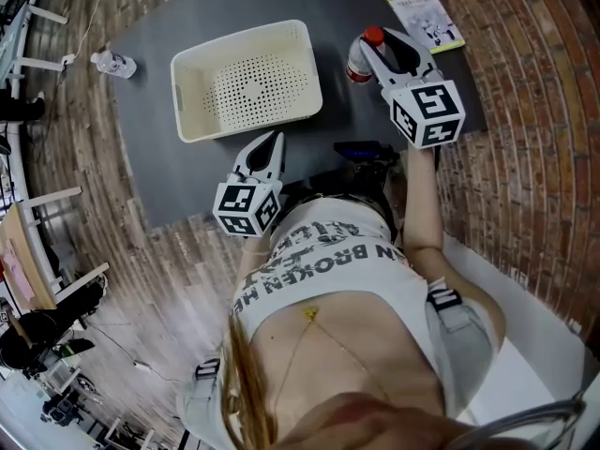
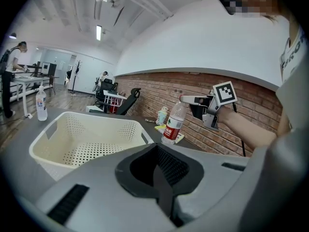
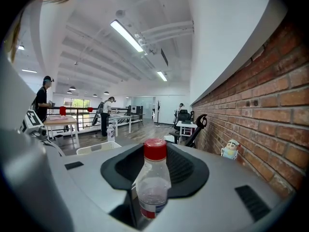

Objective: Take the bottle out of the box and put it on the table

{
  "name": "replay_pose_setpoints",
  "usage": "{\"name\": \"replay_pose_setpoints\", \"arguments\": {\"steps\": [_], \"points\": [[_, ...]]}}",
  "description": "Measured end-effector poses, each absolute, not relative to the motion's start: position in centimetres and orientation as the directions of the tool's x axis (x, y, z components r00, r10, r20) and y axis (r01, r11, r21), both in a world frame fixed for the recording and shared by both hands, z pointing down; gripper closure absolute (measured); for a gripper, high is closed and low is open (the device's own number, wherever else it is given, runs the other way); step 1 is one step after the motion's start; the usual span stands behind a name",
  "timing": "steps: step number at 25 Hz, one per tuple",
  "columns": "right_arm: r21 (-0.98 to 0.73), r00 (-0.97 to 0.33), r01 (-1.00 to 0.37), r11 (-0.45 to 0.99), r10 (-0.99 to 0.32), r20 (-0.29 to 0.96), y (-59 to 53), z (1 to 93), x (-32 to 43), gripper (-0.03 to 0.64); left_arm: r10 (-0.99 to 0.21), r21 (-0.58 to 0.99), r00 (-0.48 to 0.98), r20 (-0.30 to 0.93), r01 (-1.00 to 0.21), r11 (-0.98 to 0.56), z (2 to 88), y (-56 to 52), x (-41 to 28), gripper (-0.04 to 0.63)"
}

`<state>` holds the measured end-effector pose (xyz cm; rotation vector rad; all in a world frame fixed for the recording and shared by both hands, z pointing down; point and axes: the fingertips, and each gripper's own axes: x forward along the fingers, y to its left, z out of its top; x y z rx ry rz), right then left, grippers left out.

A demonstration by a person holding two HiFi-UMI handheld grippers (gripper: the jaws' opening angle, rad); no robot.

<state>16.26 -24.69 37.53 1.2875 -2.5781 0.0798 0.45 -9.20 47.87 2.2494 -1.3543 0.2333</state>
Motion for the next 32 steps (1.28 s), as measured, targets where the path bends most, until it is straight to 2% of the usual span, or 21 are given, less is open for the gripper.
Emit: {"name": "replay_pose_setpoints", "arguments": {"steps": [32], "points": [[0.045,-0.534,-0.800,0.598,-0.746,0.398,-25.8,48.0,18.3,0.479,-0.805,0.335,0.437,0.402,-0.888,-0.315,48.7,-9.2,0.3,0.591]]}}
